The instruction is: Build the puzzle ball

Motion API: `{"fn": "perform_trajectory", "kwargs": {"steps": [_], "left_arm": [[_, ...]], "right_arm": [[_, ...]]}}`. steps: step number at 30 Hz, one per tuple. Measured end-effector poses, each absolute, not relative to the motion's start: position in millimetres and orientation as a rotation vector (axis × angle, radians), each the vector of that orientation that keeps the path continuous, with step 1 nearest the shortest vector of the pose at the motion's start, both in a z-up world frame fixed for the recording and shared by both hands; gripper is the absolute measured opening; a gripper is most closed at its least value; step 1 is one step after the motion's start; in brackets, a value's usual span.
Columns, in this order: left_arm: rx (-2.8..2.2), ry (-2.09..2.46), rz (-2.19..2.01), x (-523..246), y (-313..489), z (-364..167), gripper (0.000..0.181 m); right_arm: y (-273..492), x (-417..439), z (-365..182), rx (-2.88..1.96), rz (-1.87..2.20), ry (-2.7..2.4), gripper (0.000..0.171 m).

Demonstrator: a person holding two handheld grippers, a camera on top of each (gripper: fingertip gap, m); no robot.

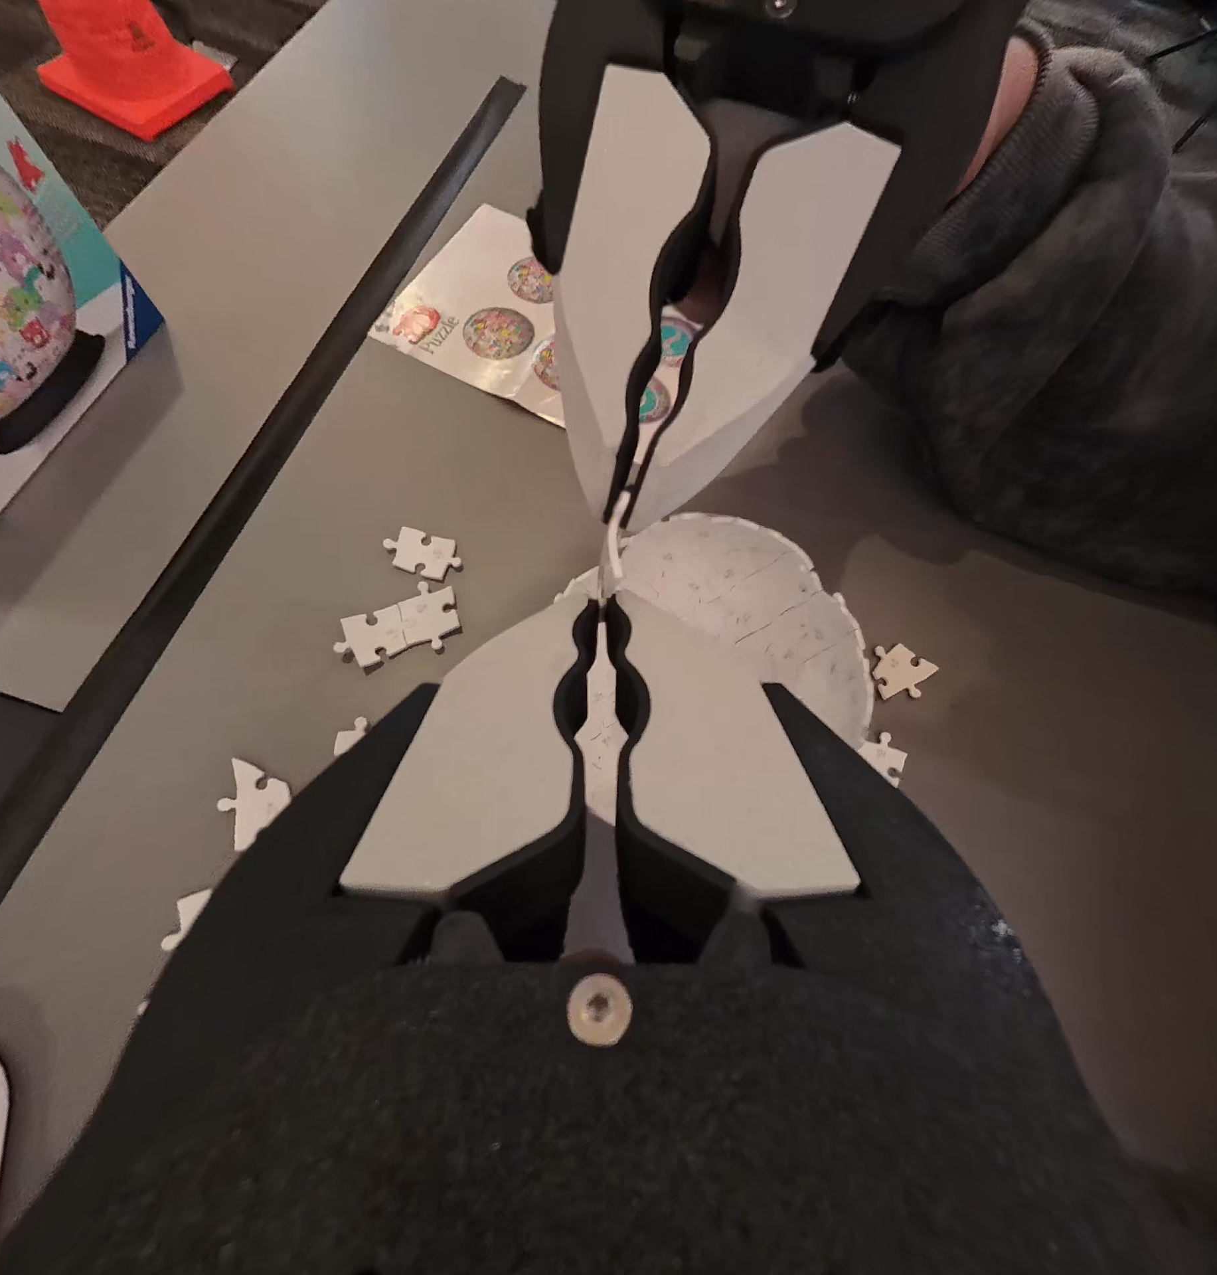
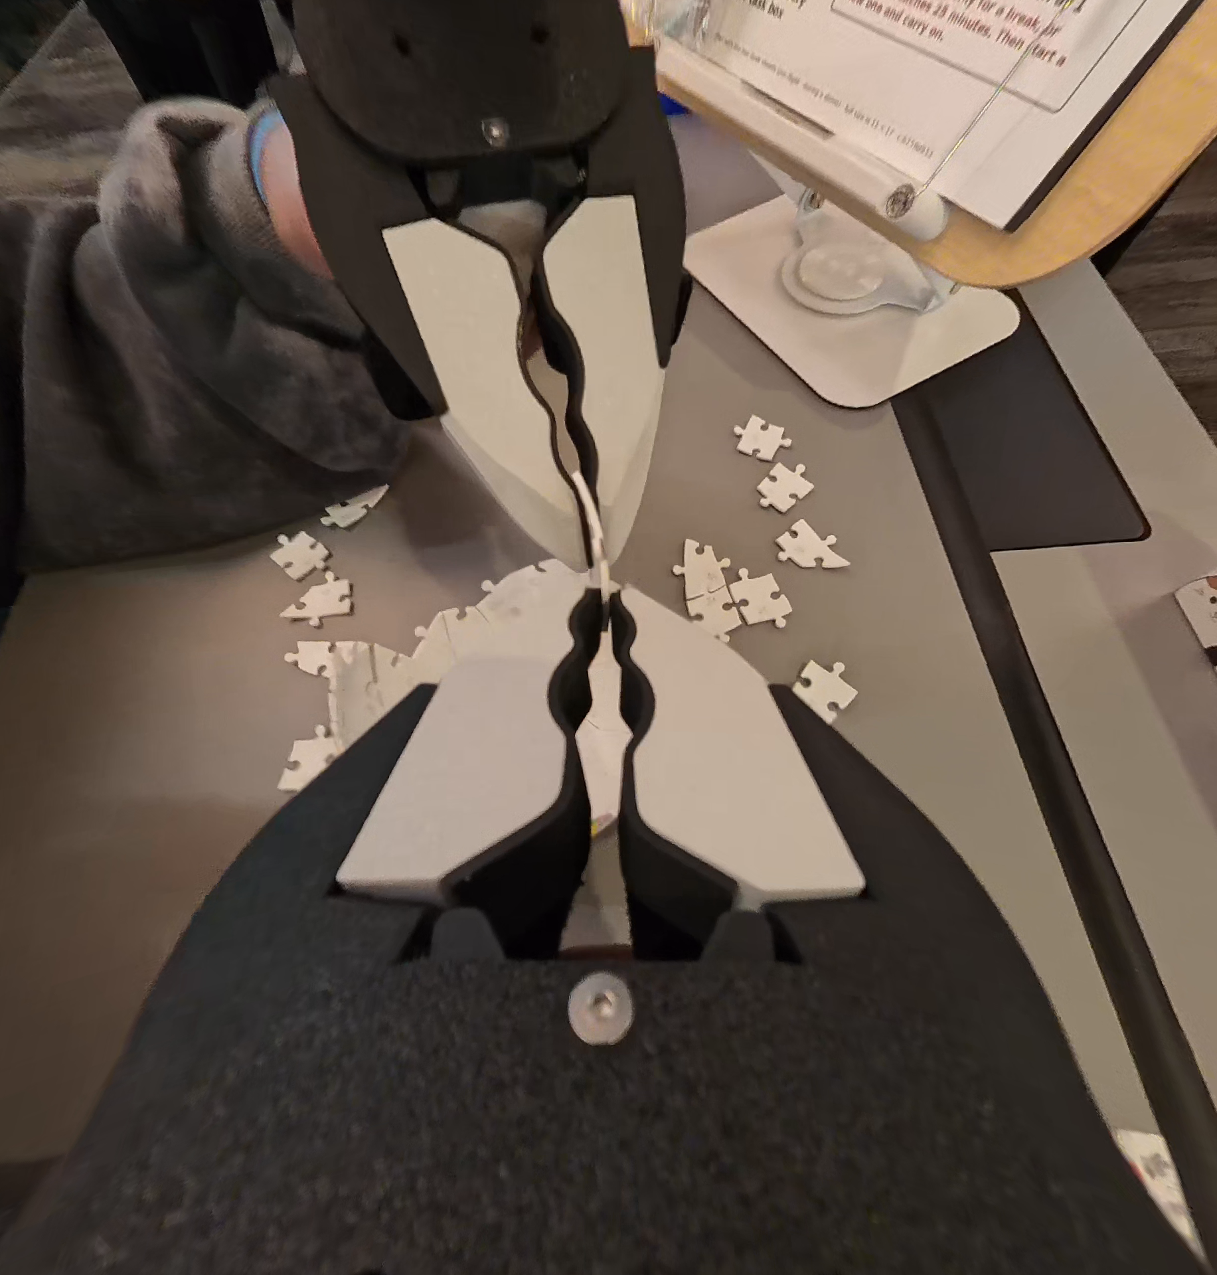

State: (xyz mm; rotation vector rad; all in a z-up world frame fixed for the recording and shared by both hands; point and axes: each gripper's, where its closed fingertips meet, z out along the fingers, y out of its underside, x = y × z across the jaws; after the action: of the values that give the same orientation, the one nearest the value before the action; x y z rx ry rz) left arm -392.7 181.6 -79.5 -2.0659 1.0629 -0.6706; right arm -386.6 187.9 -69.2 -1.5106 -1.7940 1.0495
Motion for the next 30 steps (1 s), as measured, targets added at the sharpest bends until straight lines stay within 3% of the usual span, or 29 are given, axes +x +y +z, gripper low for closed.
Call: {"fn": "perform_trajectory", "kwargs": {"steps": [4,12,19,20,23,30], "left_arm": [[-2.153,1.152,-0.562,-395.5,176.5,-99.1,0.001],[-2.169,1.193,-0.551,-391.0,172.2,-105.0,0.001],[-2.145,1.170,-0.593,-388.0,173.7,-103.5,0.002],[-2.148,1.168,-0.580,-390.8,174.3,-103.2,0.003],[-2.165,1.143,-0.535,-405.1,177.2,-102.6,0.032],[-2.271,1.135,-0.345,-418.3,193.1,-131.3,0.042]], "right_arm": [[189.9,-381.5,-82.9,-1.519,0.894,-1.877,0.016],[179.3,-381.5,-78.4,-1.485,0.902,-1.912,0.002],[183.5,-378.7,-76.9,-1.506,0.850,-1.910,0.001],[185.6,-377.5,-77.8,-1.519,0.827,-1.911,0.001],[198.6,-371.2,-86.9,-1.610,0.713,-1.902,0.001],[208.2,-373.4,-114.8,-1.757,0.580,-1.923,0.000]]}}
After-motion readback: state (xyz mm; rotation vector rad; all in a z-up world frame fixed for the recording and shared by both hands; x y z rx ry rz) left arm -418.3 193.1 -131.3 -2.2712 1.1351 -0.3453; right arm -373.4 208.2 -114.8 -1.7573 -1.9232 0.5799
